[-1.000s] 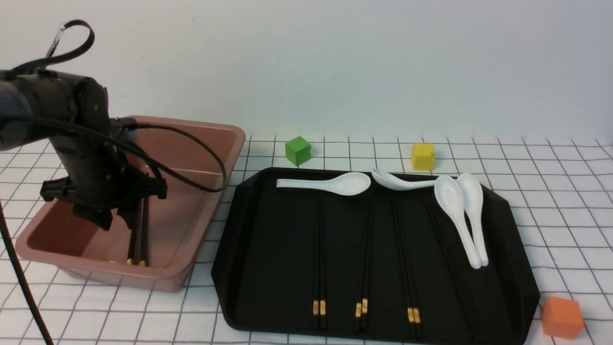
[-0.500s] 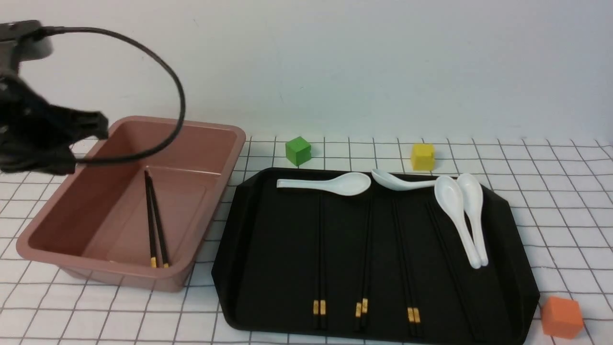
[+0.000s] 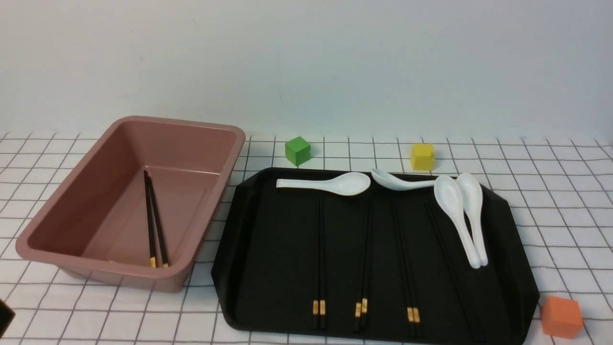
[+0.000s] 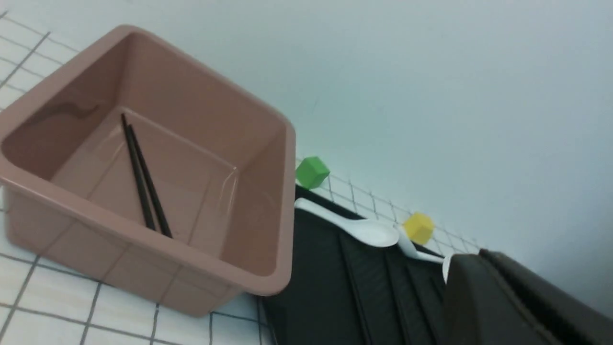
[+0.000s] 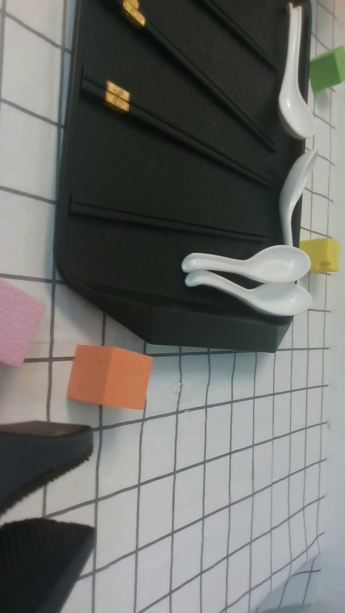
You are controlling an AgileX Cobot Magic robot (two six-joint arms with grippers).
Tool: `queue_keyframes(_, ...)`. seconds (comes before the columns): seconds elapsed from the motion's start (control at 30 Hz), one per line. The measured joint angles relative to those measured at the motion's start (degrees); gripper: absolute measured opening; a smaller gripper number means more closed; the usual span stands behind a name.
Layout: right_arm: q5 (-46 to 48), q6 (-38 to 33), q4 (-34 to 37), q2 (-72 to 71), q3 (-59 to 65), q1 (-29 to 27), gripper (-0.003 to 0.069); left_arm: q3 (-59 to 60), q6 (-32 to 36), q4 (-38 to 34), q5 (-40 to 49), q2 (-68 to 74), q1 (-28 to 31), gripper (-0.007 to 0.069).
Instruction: On white black tablecloth take chopsticks from black tray and put them in box.
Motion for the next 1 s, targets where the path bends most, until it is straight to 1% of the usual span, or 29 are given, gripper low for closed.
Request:
queue_keyframes(0.17,0.02,0.0,0.0,0.0,0.0,0.0,0.0239,2.16,-0.3,0.95,-0.11,-1.11,0.0,-0.0013)
queue_keyframes(0.43,0.02,0.0,-0.09,0.0,0.0,0.0,0.0239,2.22,-0.3,3.24,-6.1,-1.11,0.0,-0.0013)
queue_keyframes(1.0,0.02,0.0,-0.13,0.0,0.0,0.0,0.0239,2.77,-0.3,3.59,-6.71,-1.11,0.0,-0.0013)
